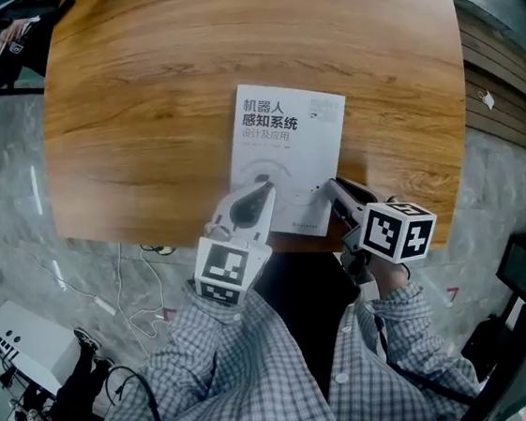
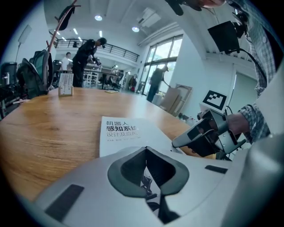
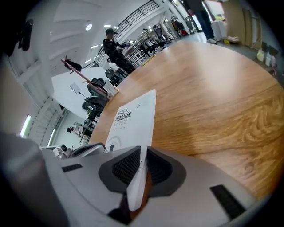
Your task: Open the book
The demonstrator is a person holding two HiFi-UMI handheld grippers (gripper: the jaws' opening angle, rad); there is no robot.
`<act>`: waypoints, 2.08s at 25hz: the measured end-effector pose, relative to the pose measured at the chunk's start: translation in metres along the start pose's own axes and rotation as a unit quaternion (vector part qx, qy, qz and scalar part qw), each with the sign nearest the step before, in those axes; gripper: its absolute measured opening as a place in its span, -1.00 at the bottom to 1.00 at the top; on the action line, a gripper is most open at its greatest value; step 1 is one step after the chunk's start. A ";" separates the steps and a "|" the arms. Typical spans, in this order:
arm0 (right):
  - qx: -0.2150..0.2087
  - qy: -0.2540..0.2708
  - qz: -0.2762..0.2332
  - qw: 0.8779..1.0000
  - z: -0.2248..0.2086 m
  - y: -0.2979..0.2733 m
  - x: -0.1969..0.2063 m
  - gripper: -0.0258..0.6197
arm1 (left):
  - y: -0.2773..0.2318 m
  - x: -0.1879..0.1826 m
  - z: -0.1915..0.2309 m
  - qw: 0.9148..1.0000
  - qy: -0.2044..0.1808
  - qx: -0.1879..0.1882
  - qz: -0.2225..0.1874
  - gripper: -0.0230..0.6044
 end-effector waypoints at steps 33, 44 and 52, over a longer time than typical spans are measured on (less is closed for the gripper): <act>-0.070 -0.091 -0.029 0.993 0.031 0.030 -0.013 -0.83 | -0.001 0.027 -0.120 0.959 -0.265 0.068 0.070 -0.27; -0.061 -0.069 -0.041 0.995 0.028 0.029 -0.015 -0.83 | 0.010 0.017 -0.111 0.983 -0.171 0.064 0.016 -0.80; -0.006 0.053 -0.057 0.997 0.025 0.051 -0.004 -0.83 | 0.014 0.012 -0.104 0.991 -0.110 0.076 0.007 -0.81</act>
Point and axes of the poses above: the fingertips, and each gripper's own axes: y backward along the fingers, z to its left, x out of its underside, the point moved 2 cm from there along y, backward along the fingers, and after that the axes turned 4 degrees about x, right-handed, at the moved point
